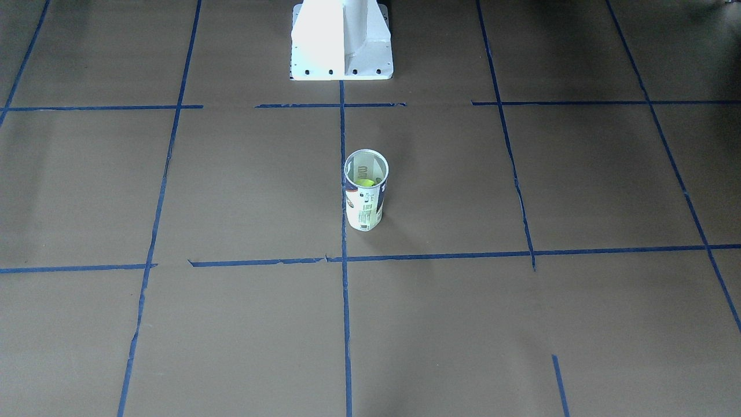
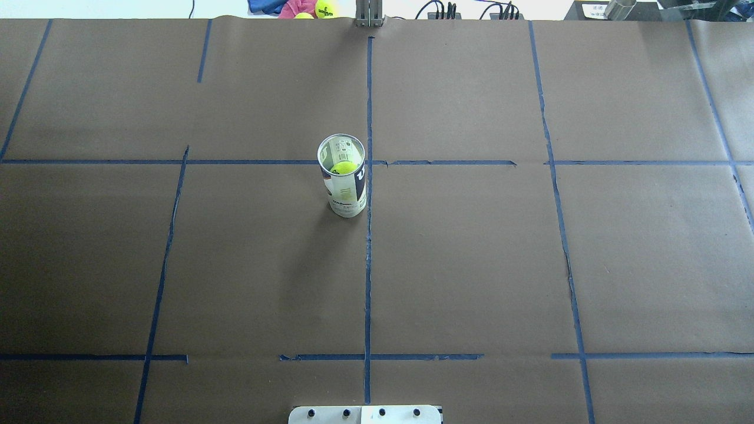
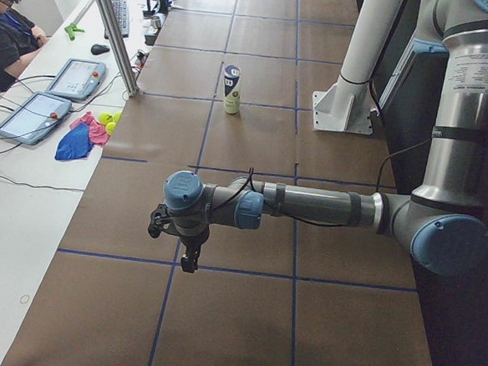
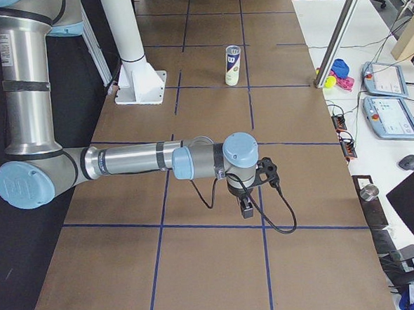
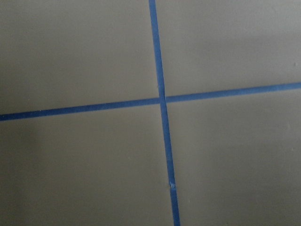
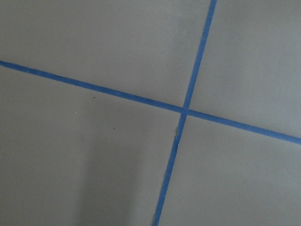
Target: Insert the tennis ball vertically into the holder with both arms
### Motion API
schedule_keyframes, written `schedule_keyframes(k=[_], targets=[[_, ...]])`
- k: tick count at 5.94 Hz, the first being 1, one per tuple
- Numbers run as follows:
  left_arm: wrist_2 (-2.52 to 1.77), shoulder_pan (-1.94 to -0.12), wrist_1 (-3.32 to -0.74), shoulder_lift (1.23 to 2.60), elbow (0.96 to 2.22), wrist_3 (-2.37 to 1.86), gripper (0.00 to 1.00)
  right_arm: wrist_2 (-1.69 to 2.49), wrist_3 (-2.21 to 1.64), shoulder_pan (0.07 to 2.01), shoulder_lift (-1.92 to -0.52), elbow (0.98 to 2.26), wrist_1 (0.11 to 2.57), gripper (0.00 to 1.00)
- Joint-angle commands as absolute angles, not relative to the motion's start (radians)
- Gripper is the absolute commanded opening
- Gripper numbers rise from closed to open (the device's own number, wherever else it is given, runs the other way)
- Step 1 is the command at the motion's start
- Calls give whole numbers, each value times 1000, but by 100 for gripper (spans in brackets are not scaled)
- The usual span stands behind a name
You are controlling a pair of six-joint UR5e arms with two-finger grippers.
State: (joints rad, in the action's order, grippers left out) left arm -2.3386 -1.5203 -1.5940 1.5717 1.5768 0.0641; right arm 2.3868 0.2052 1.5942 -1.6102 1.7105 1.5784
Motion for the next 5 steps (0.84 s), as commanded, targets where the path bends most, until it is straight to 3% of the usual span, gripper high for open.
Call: schedule_keyframes(k=[1,5], targets=[[-2335,-1520,-1600,1533,1594,72,100,2388,206,1594,-1614,1710,1578,100],[-2333,-1519,-1600,1528,1594,71,100,2393,206,1585,-1620,1710,1577,100]])
